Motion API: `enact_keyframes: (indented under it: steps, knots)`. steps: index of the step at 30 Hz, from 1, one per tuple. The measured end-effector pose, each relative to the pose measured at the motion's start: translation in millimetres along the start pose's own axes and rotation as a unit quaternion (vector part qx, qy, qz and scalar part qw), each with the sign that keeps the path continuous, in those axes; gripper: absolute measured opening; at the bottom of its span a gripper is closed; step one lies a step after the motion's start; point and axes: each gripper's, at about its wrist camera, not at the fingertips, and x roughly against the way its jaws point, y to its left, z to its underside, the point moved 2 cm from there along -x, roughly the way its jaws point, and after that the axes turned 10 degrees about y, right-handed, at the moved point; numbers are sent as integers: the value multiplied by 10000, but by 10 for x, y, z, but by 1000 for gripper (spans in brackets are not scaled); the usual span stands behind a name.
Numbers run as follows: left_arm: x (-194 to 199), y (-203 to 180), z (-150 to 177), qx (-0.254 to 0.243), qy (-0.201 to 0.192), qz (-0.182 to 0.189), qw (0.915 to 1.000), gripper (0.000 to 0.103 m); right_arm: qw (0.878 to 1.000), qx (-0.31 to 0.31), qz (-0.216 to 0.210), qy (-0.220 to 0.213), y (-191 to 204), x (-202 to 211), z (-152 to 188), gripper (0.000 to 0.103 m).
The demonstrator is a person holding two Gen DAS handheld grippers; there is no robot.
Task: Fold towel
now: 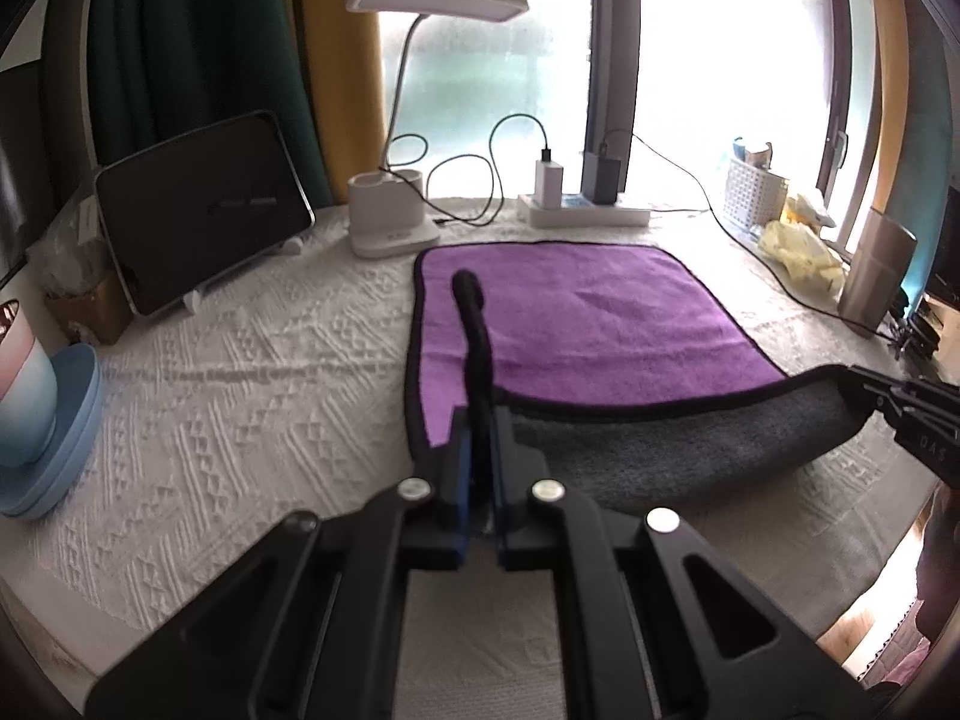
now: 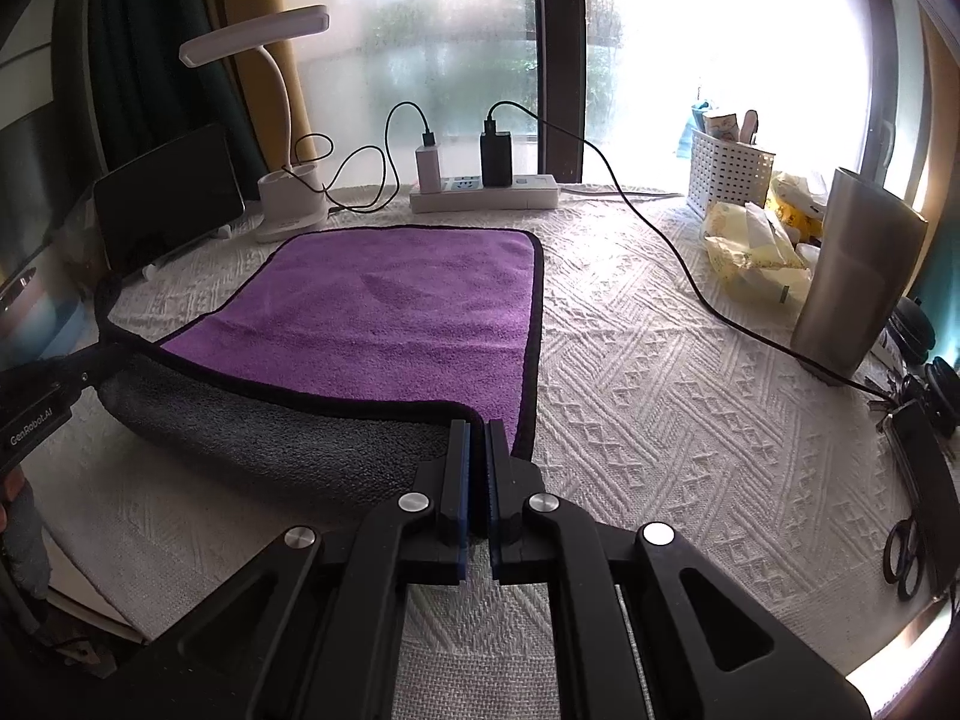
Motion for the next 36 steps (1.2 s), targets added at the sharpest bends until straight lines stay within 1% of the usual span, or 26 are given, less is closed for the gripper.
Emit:
enact_keyframes:
  steps: [6,11,14,17,27,36]
  knots:
    - [43,21,-183,0,-158,-121,9998,5,9998,-3,122,-159,2,73,-126,5]
    - [42,56,-327,140,-235,-160,9995,5,9992,12,218,-322,12,127,-267,5]
    - [81,64,-432,185,-332,-123,9992,5,9990,31,246,-383,25,144,-356,5]
    - [90,85,-541,237,-366,-45,9990,5,9986,36,273,-450,32,155,-450,5]
    - [62,127,-850,306,-487,31,9983,5,9974,-10,378,-612,-41,105,-770,5]
    - [-60,125,-1112,310,-511,95,9982,5,9962,36,424,-762,-55,43,-1048,5]
